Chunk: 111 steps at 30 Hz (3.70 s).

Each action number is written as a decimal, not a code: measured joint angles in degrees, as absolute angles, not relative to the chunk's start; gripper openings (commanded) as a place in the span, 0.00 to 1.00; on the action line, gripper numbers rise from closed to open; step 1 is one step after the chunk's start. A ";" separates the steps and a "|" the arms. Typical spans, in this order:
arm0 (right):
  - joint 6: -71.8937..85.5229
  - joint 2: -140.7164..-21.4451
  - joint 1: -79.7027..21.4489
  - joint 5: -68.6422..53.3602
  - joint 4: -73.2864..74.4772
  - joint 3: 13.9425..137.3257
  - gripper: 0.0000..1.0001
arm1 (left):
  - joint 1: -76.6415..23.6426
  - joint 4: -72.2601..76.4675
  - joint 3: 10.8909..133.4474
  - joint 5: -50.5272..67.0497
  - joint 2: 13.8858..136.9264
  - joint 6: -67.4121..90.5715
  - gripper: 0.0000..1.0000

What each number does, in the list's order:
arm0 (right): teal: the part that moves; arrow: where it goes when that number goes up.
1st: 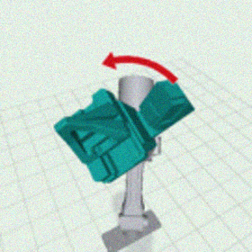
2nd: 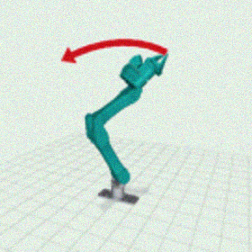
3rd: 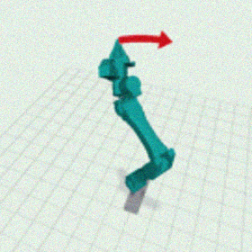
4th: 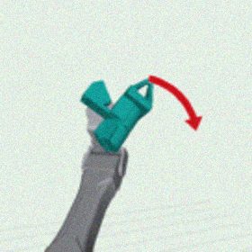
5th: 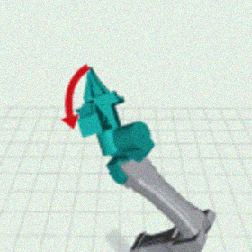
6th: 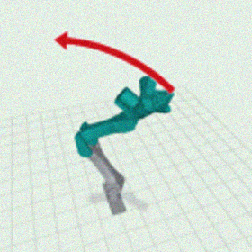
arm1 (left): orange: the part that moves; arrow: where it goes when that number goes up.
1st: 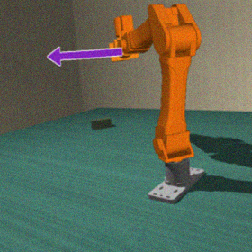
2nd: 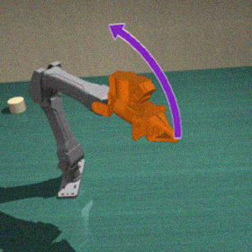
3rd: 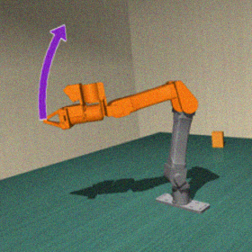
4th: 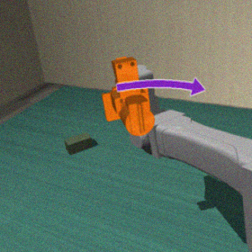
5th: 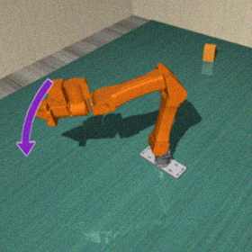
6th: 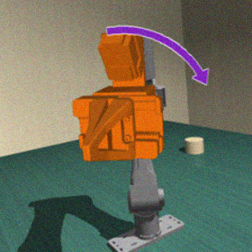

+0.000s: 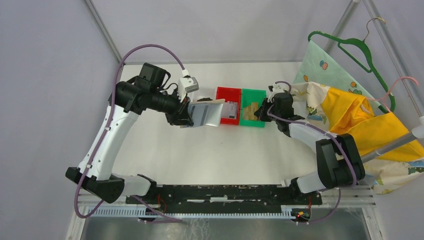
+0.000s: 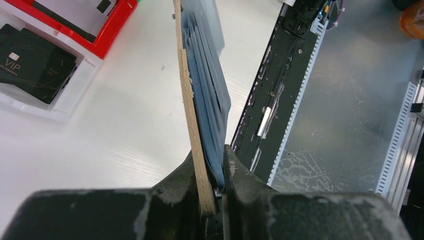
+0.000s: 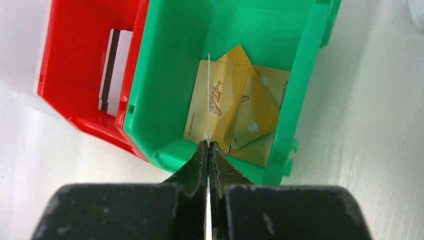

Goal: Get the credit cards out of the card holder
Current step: Place the credit card in the storage box, then remove the credit card from the card holder.

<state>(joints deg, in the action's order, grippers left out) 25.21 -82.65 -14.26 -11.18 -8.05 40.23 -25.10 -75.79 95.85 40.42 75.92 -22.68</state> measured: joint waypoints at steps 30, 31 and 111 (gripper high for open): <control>22.35 -71.44 -25.71 -7.90 -5.45 47.24 0.84 | -25.10 -77.69 96.03 43.92 74.70 -22.74 0.02; 23.49 -68.79 -26.30 -10.61 -7.20 46.50 0.87 | -25.10 -77.71 96.03 44.07 74.59 -22.74 0.02; 53.32 -65.32 -47.94 -28.29 -55.81 30.98 0.00 | -24.93 -82.50 96.84 54.26 74.70 -26.68 0.28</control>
<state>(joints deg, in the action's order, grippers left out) 53.32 -65.32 -47.94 -28.29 -55.81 30.98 -24.93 -82.50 96.84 54.26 74.70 -26.68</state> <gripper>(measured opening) 0.059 0.310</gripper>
